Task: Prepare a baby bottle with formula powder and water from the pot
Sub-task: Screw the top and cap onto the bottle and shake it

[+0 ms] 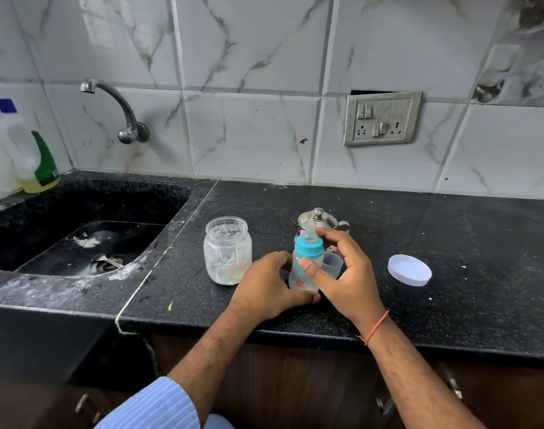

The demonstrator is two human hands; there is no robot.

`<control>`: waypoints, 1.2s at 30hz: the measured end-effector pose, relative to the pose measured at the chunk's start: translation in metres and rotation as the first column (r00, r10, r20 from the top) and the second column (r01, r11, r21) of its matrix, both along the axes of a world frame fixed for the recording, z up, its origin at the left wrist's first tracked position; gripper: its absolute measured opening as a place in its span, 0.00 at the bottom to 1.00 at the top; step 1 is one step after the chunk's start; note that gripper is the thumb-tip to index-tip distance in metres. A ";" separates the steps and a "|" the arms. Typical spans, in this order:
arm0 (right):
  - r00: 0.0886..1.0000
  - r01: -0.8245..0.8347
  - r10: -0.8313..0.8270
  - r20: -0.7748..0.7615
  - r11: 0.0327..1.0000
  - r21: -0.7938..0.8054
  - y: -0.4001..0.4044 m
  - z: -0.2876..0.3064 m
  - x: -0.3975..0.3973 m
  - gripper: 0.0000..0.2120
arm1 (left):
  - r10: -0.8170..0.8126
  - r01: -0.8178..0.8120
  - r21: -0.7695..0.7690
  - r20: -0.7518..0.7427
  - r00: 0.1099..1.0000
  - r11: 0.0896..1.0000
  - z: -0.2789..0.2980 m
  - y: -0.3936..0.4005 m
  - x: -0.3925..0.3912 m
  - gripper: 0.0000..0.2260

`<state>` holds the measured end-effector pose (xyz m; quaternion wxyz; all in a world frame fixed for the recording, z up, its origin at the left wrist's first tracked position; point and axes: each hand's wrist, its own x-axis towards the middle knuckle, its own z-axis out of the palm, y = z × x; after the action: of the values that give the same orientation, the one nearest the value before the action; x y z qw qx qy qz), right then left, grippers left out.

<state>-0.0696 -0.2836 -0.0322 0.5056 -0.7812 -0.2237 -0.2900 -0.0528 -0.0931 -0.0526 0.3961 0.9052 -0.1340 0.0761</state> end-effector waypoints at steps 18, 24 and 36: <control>0.999 0.004 -0.002 -0.037 0.999 0.042 0.000 -0.005 0.004 0.27 | 0.018 -0.018 0.010 -0.010 1.000 1.000 0.006 -0.002 -0.005 0.32; 0.999 -0.035 0.036 -0.034 0.999 0.031 0.002 -0.003 0.003 0.25 | -0.006 0.006 -0.002 0.013 1.000 1.000 0.005 -0.002 -0.007 0.33; 0.994 -0.080 0.086 -0.073 0.993 0.082 0.000 -0.003 0.002 0.21 | -0.021 0.029 -0.184 0.045 0.999 0.983 0.002 0.001 -0.006 0.32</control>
<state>-0.0675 -0.2834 -0.0350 0.5558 -0.7612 -0.2251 -0.2472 -0.0585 -0.0925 -0.0508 0.4763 0.8610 -0.1461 0.1024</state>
